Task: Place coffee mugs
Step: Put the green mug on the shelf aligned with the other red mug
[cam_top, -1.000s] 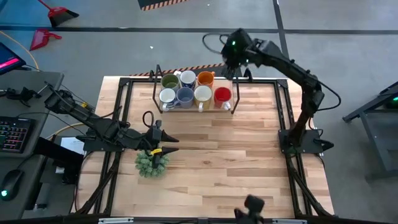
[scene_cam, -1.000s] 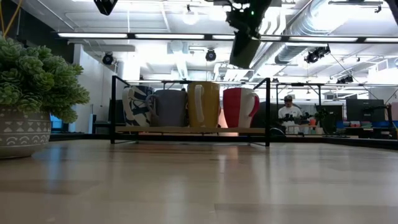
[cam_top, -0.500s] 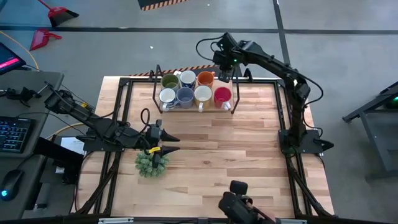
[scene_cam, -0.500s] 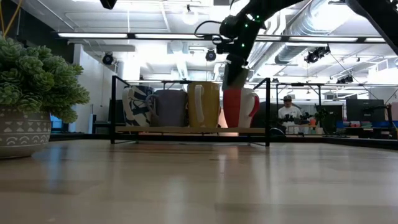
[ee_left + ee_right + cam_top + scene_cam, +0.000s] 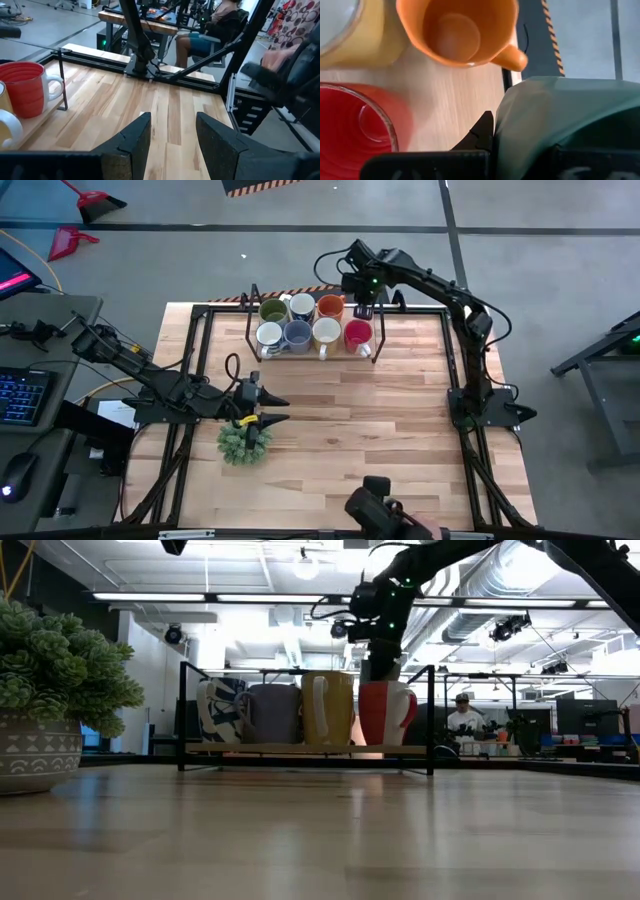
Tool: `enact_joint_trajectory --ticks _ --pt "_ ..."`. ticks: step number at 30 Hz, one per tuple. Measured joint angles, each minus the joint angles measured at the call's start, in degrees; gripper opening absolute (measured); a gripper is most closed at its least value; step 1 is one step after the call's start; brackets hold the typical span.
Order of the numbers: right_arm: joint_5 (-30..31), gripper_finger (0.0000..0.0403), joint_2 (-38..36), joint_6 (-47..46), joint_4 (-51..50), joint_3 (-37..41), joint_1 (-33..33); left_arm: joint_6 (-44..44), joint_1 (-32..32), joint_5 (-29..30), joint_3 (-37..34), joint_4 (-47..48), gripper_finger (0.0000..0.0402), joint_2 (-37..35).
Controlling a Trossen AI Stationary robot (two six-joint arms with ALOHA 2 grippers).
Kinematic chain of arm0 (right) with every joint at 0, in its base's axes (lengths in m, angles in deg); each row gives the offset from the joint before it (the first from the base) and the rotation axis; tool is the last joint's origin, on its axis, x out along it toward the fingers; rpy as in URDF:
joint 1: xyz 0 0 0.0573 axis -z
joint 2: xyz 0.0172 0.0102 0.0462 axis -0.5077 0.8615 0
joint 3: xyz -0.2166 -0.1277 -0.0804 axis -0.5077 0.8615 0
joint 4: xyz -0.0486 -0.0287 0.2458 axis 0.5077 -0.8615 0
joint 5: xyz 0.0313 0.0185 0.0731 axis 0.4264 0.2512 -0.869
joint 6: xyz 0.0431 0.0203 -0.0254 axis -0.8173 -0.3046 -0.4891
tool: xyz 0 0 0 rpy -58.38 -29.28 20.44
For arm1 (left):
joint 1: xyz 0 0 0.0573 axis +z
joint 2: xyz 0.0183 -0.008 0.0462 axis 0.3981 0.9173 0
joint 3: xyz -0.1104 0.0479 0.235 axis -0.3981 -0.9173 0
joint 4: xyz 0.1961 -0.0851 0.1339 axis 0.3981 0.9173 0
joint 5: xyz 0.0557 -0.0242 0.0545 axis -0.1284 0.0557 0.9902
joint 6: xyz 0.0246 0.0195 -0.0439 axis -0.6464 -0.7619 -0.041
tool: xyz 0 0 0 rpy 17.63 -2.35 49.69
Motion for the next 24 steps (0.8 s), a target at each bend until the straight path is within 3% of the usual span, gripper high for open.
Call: enact_joint_trajectory --ticks 24 --pt "-5.16 0.0005 6.79 -0.1 -4.14 0.0 -2.24 -0.04 0.0 0.02 0.0 -0.58 0.0145 0.0"
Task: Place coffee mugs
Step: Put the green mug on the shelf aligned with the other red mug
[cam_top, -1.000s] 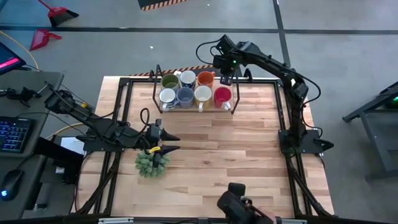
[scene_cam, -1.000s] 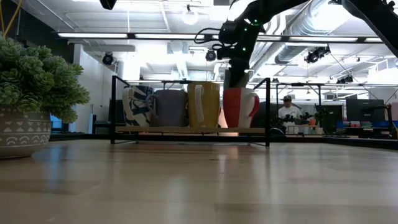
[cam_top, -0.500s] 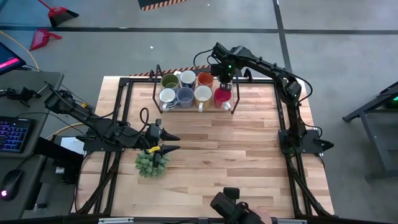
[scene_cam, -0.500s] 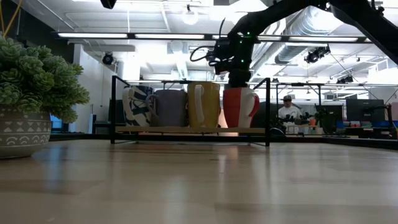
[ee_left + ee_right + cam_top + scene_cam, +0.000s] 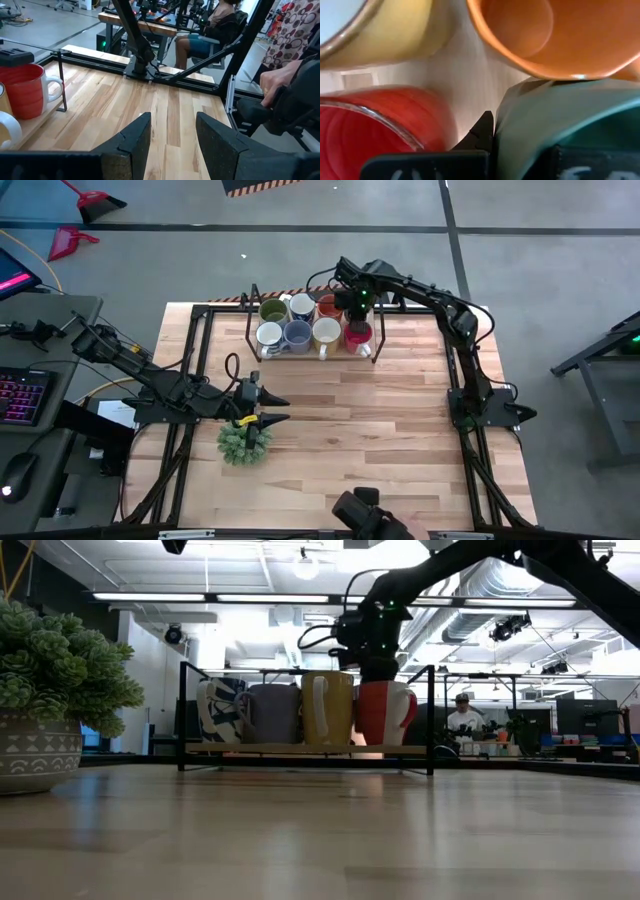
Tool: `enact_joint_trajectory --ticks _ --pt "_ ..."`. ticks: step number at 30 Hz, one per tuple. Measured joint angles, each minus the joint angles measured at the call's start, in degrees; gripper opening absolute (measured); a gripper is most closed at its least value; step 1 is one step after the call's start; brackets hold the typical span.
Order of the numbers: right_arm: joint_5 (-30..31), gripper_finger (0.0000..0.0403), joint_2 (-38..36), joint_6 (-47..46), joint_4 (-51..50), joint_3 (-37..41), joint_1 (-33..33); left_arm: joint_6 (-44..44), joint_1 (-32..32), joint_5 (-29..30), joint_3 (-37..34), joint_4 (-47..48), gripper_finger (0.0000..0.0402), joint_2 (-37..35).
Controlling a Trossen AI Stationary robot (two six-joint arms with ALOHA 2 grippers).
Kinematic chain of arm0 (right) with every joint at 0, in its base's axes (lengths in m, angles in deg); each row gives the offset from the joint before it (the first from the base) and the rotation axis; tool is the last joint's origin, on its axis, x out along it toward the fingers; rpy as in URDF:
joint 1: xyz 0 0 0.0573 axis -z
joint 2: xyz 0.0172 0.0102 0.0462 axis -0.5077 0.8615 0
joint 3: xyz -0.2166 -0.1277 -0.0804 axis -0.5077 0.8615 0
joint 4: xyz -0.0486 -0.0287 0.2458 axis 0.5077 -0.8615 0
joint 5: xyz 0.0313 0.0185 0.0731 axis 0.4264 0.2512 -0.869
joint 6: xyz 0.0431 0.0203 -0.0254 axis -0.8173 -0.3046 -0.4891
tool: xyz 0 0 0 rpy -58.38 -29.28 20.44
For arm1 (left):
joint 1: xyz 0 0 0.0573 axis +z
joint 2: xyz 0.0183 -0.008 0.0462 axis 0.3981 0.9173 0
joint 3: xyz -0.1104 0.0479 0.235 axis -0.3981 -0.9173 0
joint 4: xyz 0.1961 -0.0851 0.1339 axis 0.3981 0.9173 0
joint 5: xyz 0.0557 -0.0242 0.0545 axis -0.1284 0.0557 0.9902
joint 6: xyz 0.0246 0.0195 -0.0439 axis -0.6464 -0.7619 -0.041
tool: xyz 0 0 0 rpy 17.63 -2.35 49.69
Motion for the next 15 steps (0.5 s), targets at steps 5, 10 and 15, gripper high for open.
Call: enact_joint_trajectory --ticks 5,10,15 --pt "-0.37 0.0005 1.38 -1.64 -1.69 0.0 0.02 0.01 0.0 0.0 0.0 0.01 0.0145 0.01" --pt "-0.46 0.0005 1.53 -2.08 -1.94 0.0 0.04 0.01 0.0 0.0 0.0 0.01 0.0145 0.0" --pt "-1.24 0.0036 1.53 -2.24 -1.75 0.0 0.04 0.04 0.0 0.0 0.0 0.03 0.0145 0.01"
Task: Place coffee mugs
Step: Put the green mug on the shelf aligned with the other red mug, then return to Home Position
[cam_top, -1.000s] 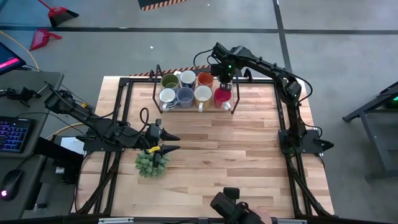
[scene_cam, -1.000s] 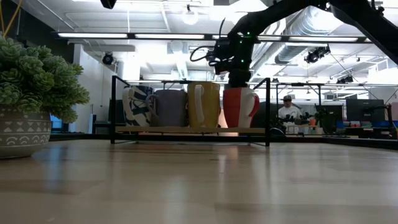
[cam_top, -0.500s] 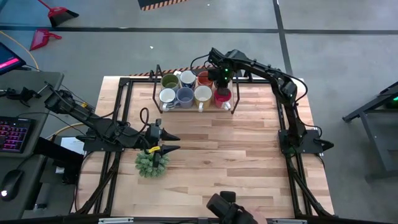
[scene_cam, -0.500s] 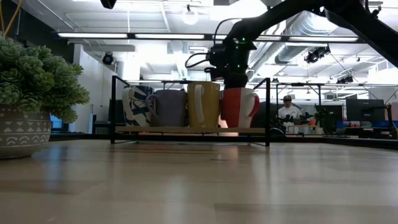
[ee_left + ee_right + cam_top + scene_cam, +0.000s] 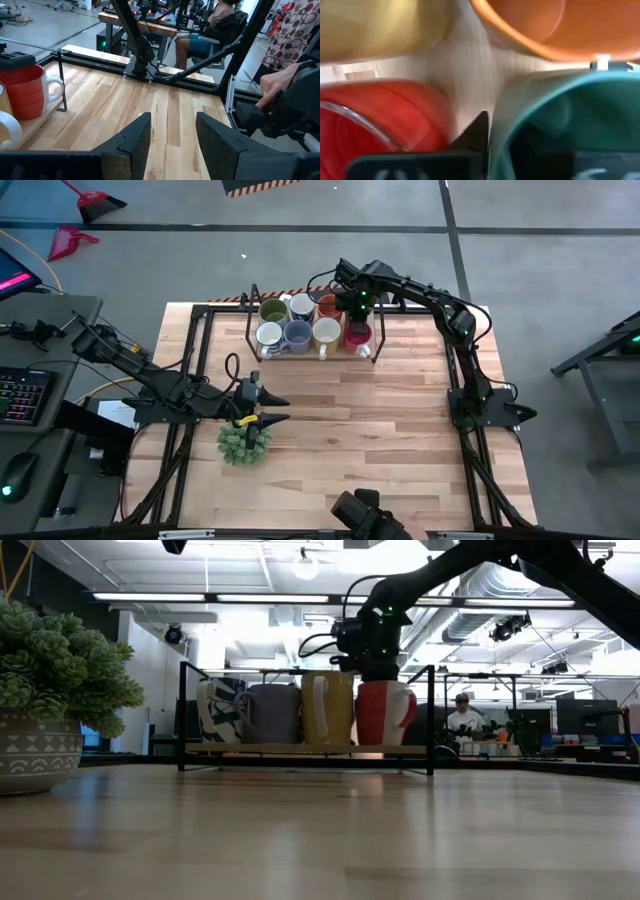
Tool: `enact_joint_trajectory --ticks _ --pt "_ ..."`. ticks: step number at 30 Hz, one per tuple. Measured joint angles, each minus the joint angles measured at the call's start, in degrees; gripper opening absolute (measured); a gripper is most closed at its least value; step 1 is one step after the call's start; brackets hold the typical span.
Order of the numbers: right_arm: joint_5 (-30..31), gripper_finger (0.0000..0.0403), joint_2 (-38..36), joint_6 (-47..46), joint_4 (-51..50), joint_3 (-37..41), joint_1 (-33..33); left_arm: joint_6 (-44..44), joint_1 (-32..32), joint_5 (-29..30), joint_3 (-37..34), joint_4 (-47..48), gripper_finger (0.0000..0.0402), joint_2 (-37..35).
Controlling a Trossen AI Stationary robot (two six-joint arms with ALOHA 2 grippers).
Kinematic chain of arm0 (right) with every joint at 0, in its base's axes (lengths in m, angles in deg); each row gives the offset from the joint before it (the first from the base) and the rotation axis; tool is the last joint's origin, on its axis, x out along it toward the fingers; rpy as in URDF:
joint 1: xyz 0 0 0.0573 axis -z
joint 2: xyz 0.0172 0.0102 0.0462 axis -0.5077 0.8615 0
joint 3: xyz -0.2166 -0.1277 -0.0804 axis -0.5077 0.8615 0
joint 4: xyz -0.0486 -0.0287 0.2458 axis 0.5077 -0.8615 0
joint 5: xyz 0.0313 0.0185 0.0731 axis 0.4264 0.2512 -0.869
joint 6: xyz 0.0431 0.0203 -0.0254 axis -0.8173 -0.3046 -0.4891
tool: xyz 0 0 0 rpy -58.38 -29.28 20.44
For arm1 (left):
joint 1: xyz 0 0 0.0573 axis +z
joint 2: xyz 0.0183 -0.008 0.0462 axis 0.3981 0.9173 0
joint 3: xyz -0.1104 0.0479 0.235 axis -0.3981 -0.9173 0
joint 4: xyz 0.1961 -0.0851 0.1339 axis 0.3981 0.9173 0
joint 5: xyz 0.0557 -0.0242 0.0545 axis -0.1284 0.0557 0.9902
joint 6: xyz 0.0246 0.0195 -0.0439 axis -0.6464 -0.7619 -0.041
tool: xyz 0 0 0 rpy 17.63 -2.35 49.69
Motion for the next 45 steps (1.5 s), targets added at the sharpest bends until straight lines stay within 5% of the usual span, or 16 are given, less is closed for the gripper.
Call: enact_joint_trajectory --ticks 8,18,30,40,45 --pt "0.71 0.009 0.0 -2.87 0.18 0.0 -0.09 -0.02 0.0 0.0 0.0 0.0 0.0145 0.0" --pt "0.9 0.0107 0.0 -3.41 -0.78 -0.84 0.0 -0.01 0.0 -0.09 0.0 0.0 0.0145 -0.01" --pt "-0.34 0.0108 -0.18 -7.15 -15.15 -22.75 -0.18 -0.02 0.0 -0.57 0.0 1.82 0.0145 0.0" --pt "-12.83 0.0108 -23.04 -13.31 -8.01 -6.16 -7.46 -1.3 -0.02 -0.68 0.0 2.91 0.0145 -0.02" --pt "-18.81 0.0108 -39.94 -18.81 6.46 12.15 -12.23 -5.87 -0.02 -0.68 0.0 3.29 0.0145 -0.62"
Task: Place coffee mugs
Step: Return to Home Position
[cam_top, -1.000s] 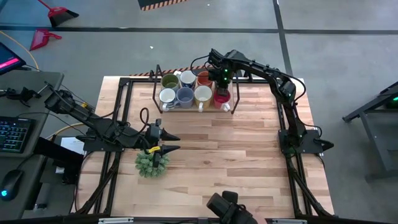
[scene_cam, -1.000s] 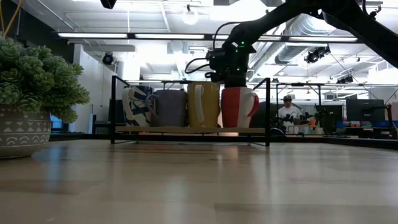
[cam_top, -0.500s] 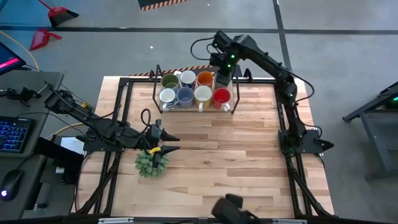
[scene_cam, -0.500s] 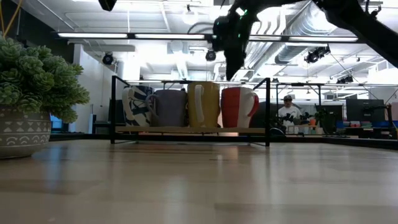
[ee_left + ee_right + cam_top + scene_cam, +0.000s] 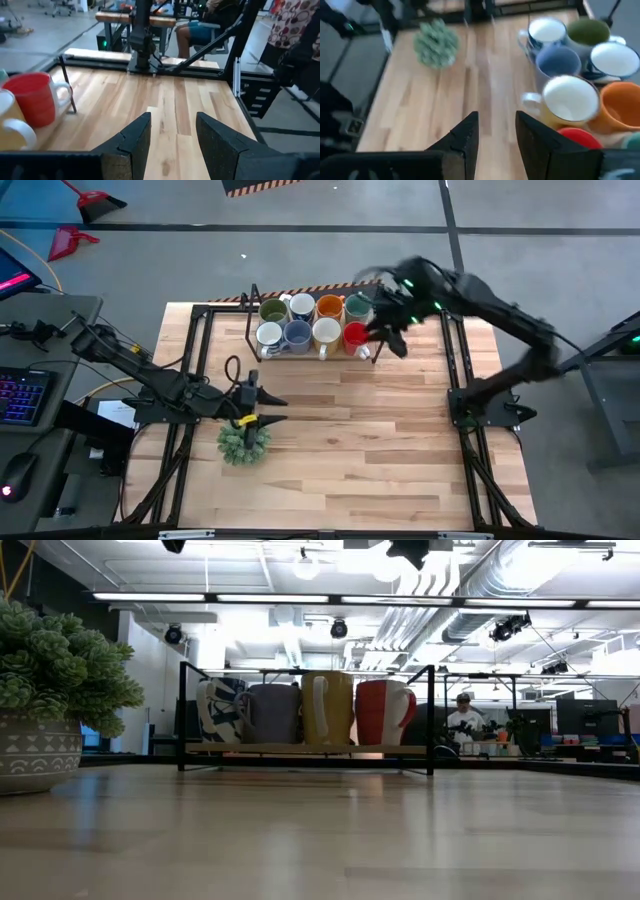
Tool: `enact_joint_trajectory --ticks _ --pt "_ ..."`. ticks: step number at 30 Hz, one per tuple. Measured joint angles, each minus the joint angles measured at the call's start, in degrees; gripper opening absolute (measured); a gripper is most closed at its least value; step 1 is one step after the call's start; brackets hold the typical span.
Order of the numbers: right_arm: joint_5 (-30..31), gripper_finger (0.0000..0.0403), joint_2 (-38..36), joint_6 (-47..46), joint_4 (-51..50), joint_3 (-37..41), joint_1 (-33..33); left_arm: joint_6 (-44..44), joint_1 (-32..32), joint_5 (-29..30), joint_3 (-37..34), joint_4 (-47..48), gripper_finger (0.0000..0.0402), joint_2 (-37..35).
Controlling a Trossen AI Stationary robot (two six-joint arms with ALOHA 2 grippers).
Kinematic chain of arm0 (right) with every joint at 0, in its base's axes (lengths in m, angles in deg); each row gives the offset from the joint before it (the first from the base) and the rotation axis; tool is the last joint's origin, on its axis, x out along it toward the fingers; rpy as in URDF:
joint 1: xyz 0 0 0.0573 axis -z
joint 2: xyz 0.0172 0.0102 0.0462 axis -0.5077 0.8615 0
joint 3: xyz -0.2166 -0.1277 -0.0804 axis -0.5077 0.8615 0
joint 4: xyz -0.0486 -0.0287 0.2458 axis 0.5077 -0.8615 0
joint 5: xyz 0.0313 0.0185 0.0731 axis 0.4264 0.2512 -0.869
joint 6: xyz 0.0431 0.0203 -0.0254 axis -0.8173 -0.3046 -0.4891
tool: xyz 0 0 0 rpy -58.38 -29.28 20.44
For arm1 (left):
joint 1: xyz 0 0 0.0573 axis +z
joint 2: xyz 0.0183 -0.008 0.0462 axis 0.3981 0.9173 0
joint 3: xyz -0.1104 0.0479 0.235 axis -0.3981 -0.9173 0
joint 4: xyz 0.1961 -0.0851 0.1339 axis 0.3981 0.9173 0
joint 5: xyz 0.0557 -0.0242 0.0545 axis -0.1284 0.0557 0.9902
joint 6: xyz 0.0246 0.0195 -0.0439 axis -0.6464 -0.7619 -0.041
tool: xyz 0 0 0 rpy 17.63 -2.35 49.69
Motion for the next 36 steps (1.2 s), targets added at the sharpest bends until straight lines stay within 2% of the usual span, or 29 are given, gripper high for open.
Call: enact_joint_trajectory --ticks 4,9,12,16,19,21,23,26,31,36 --pt "1.2 0.0108 -15.35 -8.55 18.42 21.07 -2.92 -3.24 0.02 0.93 0.0 1.88 0.0145 -3.28" --pt "8.27 0.0108 -31.67 -20.42 39.1 46.1 -7.58 -1.53 1.05 4.86 0.0 10.27 0.0145 -10.55" --pt "12.13 0.0108 -38.23 -25.57 48.73 56.61 -10.4 0.54 2.97 4.77 0.0 13.58 0.0145 -13.64" --pt "15.55 0.0108 -42.32 -27.62 63.44 67.02 -14.32 -0.49 6.4 -0.02 0.0 13.11 0.0145 -13.1" --pt "18.48 0.0108 -42.57 -27.51 74.43 72.47 -16.4 -4.29 9.48 -4.04 -0.12 9.58 0.0145 -9.35" --pt "20.08 0.0108 -42.08 -27.51 79.28 75.06 -17.21 -7.87 11.8 -8.31 -1.61 1.92 0.0145 -6.65" --pt "21.36 0.0108 -41.75 -27.51 81.44 76.23 -17.67 -10.23 14.39 -13.95 -3.96 -6.74 0.0145 -4.63" --pt "22.24 0.0108 -41.39 -27.51 81.29 76.59 -18.24 -7.69 17.39 -19.25 -7.66 -8.74 0.0145 -3.78" --pt "22.27 0.0108 -41.43 -26.0 79.35 76.59 -19.78 -4.17 18.69 -21.02 -13.2 -8.52 0.0145 -8.7" --pt "26.02 0.0108 -41.43 -26.23 77.78 77.63 -21.05 -2.3 18.69 -20.87 -18.07 -4.93 0.0145 -18.9"
